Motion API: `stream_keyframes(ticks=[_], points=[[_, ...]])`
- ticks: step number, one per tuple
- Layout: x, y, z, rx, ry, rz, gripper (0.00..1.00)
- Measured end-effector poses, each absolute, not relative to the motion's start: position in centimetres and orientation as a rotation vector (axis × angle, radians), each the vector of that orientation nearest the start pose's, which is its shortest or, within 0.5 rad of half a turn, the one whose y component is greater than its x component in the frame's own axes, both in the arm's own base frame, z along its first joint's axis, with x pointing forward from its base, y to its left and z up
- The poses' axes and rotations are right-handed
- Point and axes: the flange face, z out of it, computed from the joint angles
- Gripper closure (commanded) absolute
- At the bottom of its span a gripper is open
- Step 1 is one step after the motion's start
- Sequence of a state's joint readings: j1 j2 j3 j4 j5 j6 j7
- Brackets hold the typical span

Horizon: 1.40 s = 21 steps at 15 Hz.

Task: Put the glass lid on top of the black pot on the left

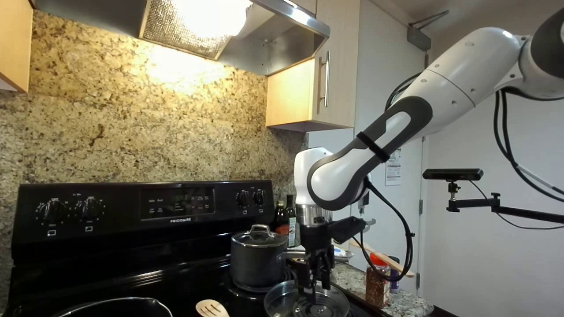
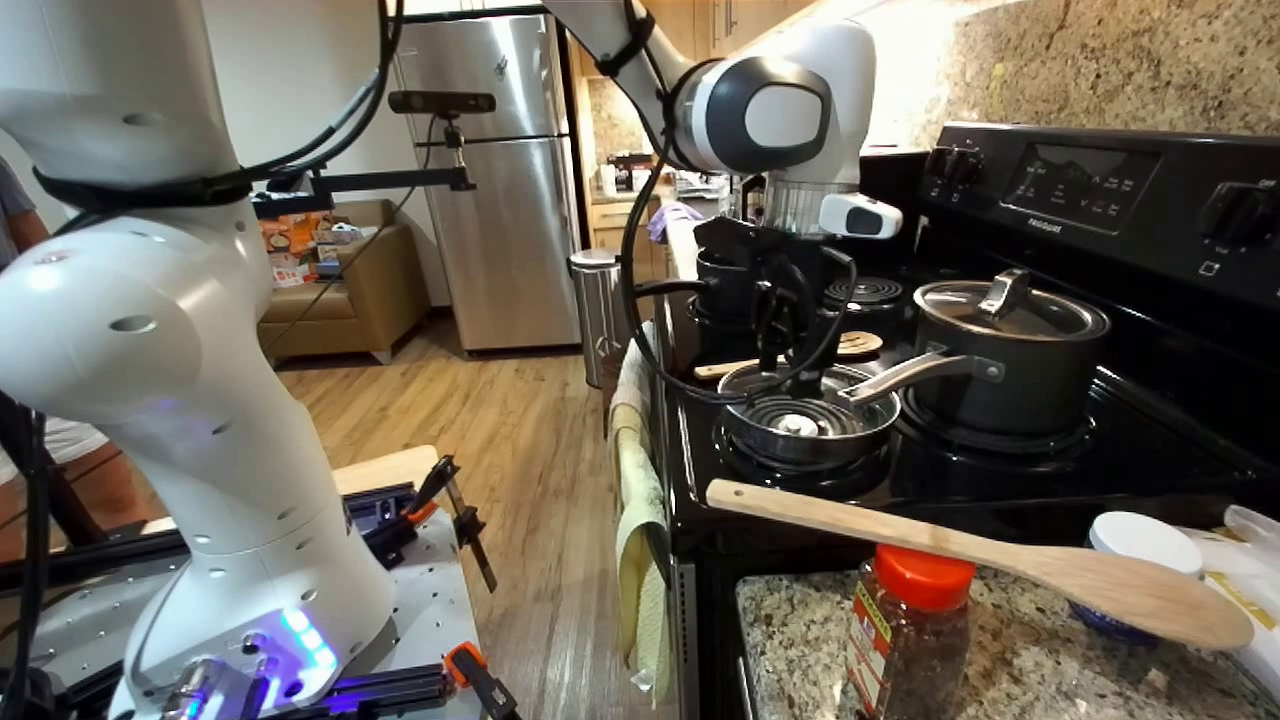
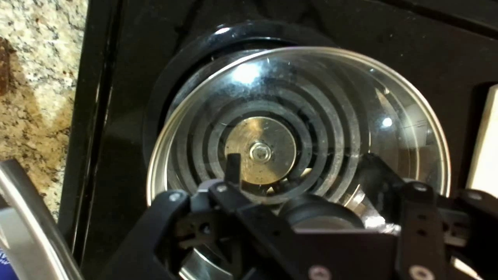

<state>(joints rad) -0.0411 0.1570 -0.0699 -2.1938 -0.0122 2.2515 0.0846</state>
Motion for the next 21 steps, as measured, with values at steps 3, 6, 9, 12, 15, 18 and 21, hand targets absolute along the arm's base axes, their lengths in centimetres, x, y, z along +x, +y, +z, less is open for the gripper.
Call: stream_keyframes(ticks=[3,6,9,12,15,18,21], points=[[53.8,-5.5,30.6,-3.144,0.281,0.161,0.0],[54.4,-5.1,31.0,-3.145,0.267,0.169,0.0],[55.4,-5.0,31.7,-3.146,0.262,0.181,0.0],[56.3,-5.3,32.2,-3.147,0.267,0.195,0.0],[57.2,-5.7,32.0,-3.147,0.271,0.215,0.25],[57.8,-6.3,31.3,-3.147,0.27,0.242,0.4],[58.1,-6.8,30.5,-3.143,0.275,0.261,0.59]])
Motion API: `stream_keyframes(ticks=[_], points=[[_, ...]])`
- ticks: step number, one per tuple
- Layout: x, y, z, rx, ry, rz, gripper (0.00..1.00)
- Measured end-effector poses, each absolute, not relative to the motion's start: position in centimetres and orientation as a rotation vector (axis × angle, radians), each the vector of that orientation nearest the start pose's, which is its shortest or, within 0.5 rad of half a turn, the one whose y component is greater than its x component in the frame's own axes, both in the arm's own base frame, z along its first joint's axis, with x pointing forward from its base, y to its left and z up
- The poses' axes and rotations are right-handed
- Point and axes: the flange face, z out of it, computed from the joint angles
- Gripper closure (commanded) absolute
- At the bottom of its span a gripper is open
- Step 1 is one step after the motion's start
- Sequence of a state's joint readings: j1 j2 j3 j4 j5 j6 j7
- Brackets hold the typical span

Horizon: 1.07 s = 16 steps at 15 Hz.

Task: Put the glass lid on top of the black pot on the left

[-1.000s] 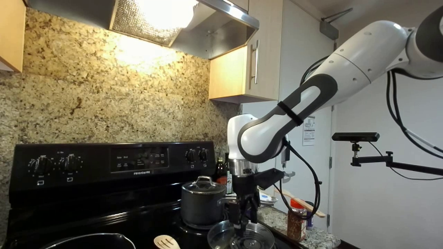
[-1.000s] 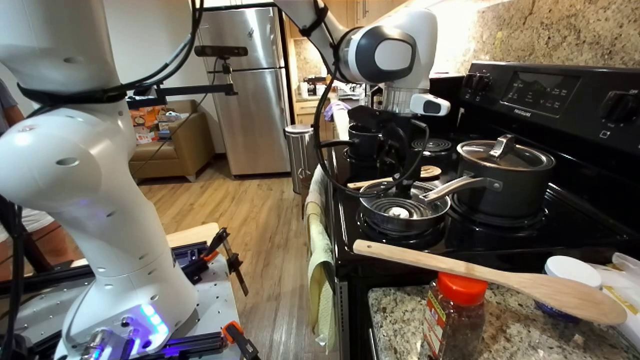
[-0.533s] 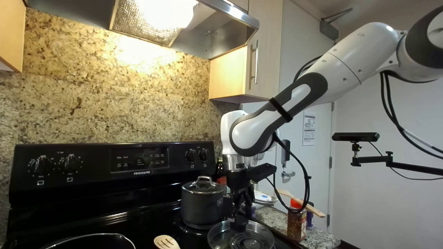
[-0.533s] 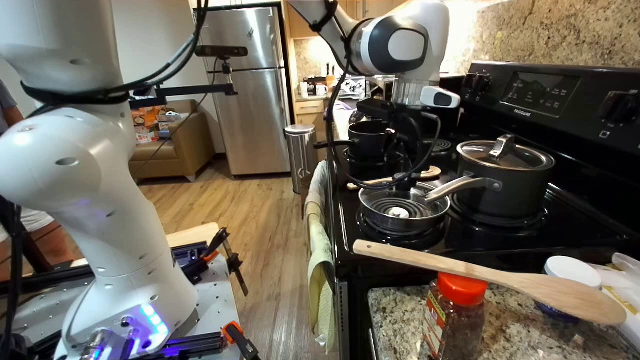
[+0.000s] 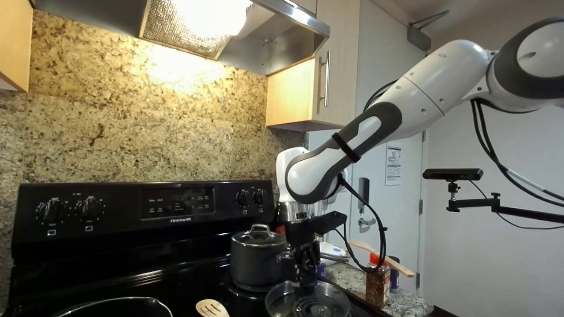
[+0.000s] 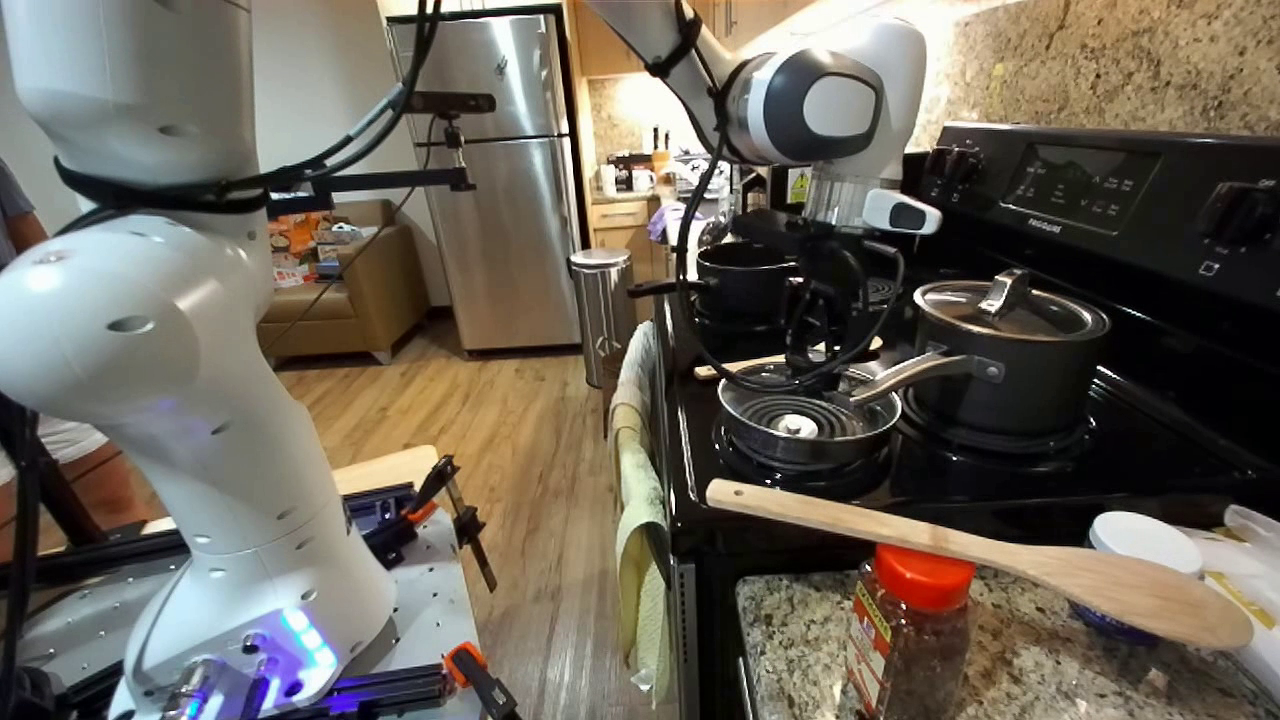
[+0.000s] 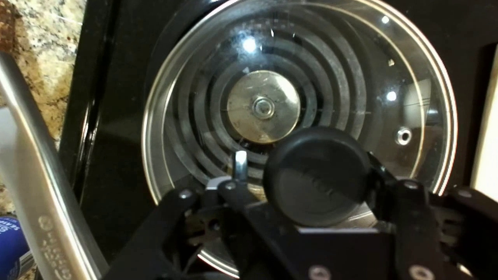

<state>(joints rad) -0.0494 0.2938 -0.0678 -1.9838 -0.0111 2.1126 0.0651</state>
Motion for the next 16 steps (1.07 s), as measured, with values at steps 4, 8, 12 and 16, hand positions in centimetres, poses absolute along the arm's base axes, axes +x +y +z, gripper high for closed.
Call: stream_keyframes(ticks=[4,8,12,16], points=[[58.4,-6.9,30.4,-3.14,0.278,0.284,0.65],[58.4,-6.9,30.4,-3.14,0.277,0.294,0.65],[58.2,-5.9,30.7,-3.141,0.252,0.314,0.65],[57.6,-2.3,33.0,-3.157,0.151,0.314,0.65]])
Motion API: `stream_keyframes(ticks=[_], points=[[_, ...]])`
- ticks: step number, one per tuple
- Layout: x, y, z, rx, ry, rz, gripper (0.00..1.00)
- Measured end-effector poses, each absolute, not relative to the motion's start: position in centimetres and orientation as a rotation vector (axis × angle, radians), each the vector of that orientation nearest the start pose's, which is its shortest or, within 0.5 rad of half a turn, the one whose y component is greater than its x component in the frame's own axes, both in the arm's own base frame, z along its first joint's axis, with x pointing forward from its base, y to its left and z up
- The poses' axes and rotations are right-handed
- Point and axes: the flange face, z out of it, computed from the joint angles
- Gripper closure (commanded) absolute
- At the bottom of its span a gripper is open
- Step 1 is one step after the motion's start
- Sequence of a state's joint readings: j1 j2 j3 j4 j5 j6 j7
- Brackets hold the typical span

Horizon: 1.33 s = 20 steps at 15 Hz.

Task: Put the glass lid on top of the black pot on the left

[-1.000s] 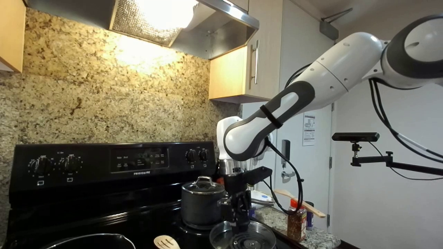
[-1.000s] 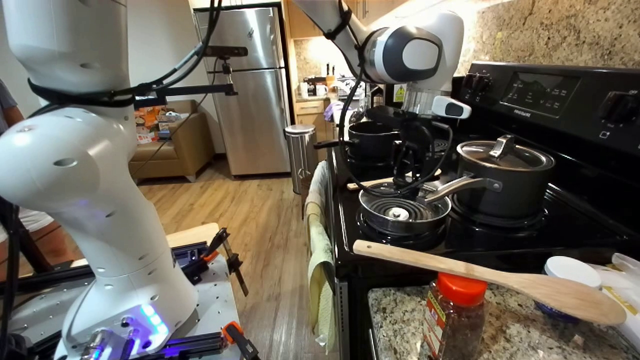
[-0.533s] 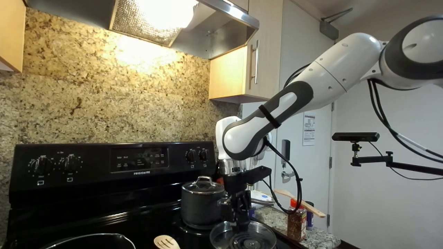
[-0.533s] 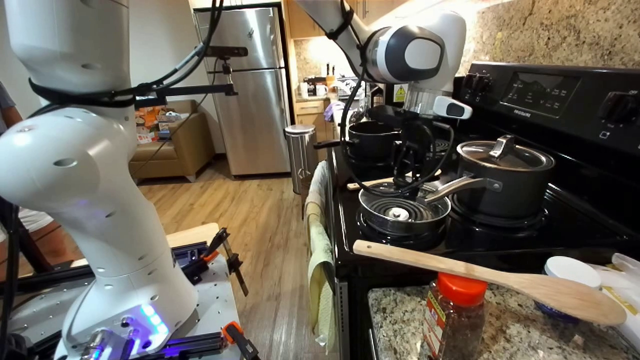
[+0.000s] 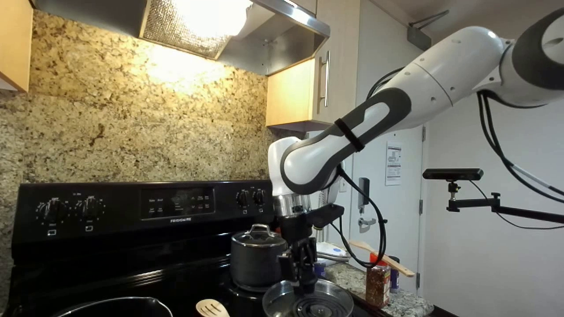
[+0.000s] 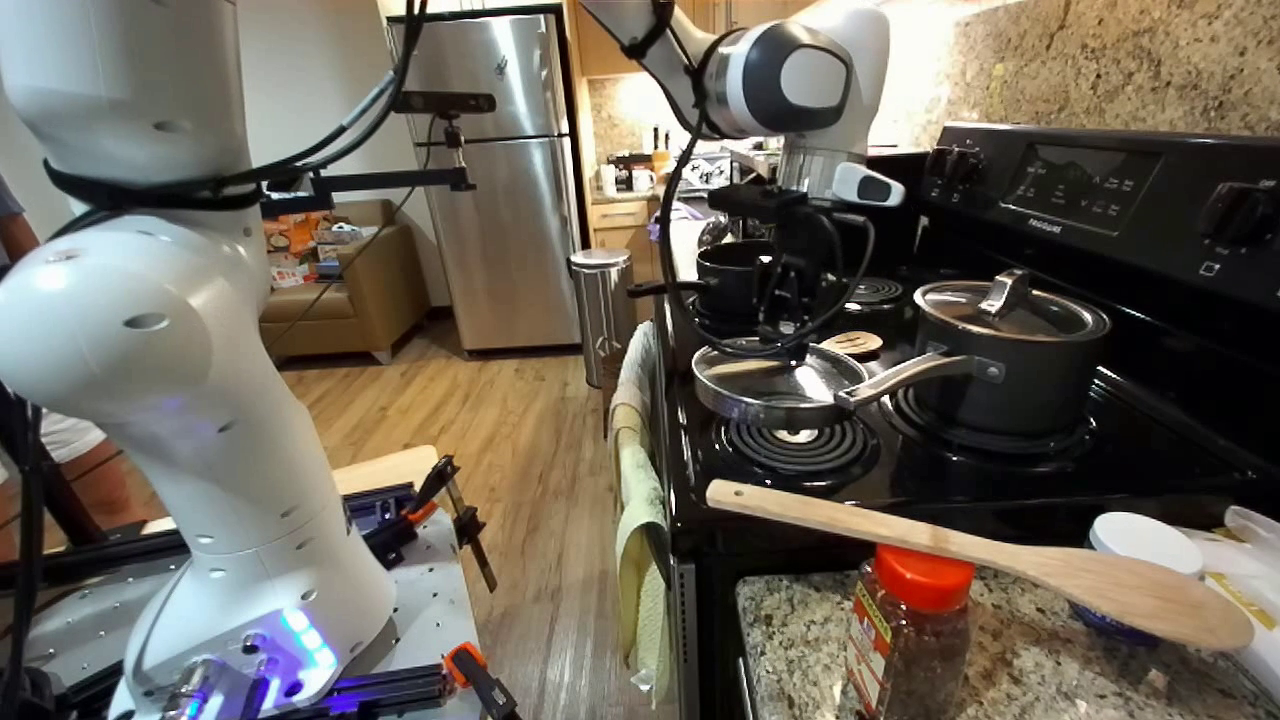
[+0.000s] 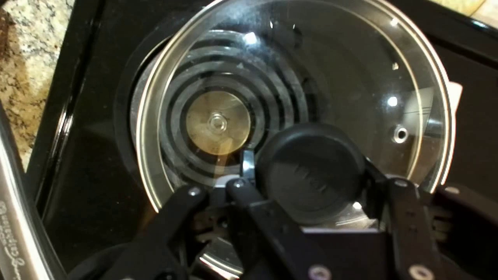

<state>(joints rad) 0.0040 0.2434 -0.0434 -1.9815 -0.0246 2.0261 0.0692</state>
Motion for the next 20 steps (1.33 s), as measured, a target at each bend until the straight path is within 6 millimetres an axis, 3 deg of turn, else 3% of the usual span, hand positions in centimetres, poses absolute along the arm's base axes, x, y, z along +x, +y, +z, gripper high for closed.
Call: stream_keyframes(ticks=[5,6,9,13,14,18,20], points=[[56.2,2.4,38.8,-3.217,0.038,0.248,0.65],[55.9,3.3,40.0,-3.232,0.023,0.227,0.4],[55.3,5.1,42.1,-3.237,-0.027,0.19,0.4],[55.3,5.0,42.2,-3.238,-0.025,0.191,0.4],[55.3,5.0,42.1,-3.238,-0.025,0.191,0.65],[55.5,5.2,42.1,-3.257,-0.045,0.196,0.65],[56.0,6.1,43.6,-3.314,-0.103,0.196,0.65]])
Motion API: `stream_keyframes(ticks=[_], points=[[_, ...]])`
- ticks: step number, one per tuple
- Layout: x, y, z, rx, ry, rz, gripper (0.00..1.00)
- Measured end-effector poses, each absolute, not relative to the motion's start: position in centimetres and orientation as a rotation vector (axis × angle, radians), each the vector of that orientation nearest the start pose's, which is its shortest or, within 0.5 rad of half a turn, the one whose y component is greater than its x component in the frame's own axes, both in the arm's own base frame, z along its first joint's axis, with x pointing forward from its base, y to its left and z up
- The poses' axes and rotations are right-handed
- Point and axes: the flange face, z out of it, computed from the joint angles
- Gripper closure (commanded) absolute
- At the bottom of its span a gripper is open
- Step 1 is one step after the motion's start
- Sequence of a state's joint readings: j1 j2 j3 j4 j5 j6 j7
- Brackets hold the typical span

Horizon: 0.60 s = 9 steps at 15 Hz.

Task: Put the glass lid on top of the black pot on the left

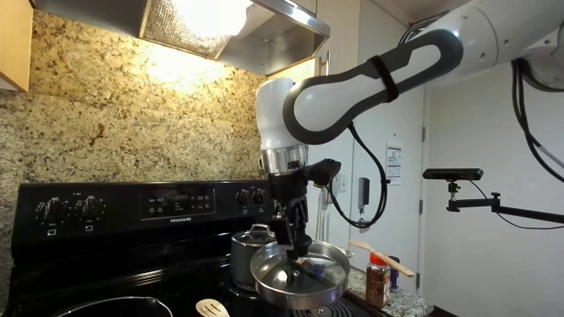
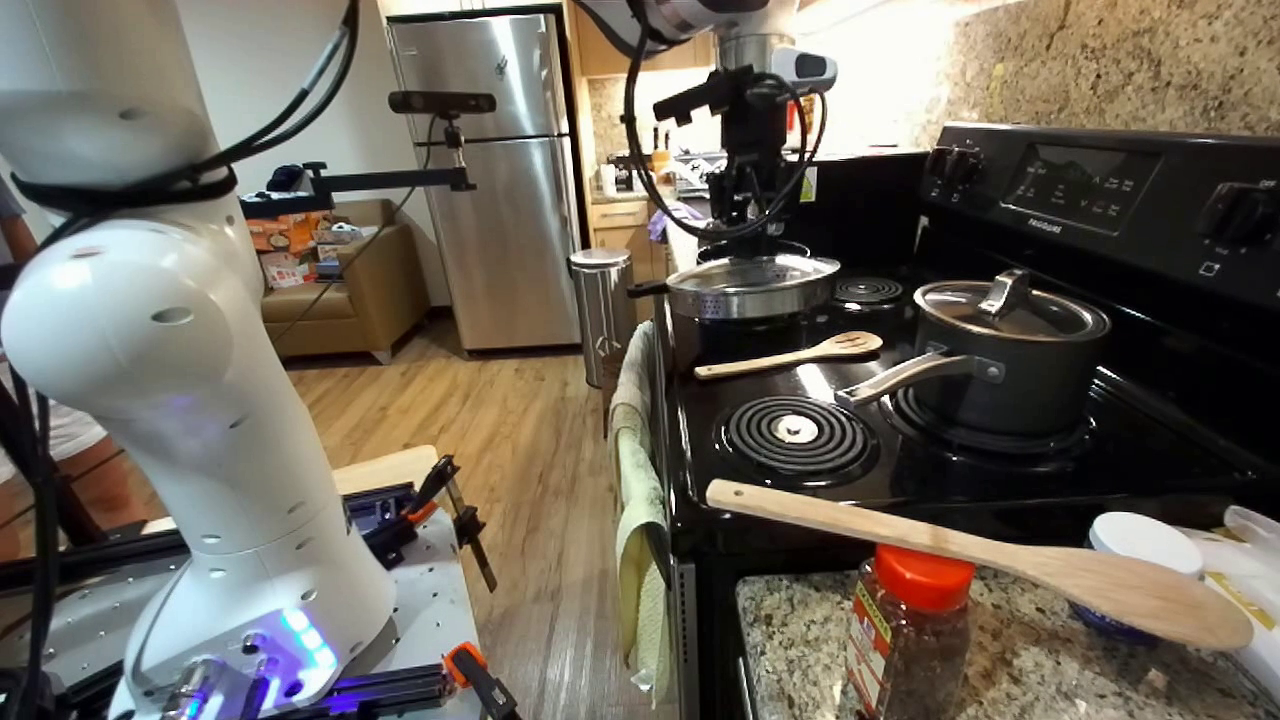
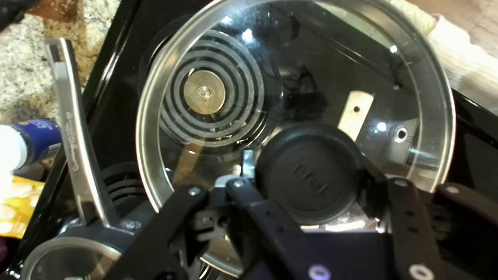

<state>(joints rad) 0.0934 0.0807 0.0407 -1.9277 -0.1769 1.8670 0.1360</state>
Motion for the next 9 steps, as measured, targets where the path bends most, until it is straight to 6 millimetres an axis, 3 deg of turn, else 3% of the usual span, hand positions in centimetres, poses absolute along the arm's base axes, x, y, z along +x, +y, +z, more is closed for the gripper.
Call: stream_keyframes(ticks=[5,7,9], points=[[57.7,12.9,50.0,-3.486,-0.337,0.204,0.65],[58.9,16.0,50.6,-3.521,-0.439,0.206,0.65],[60.7,18.6,50.0,-3.529,-0.57,0.191,0.65]])
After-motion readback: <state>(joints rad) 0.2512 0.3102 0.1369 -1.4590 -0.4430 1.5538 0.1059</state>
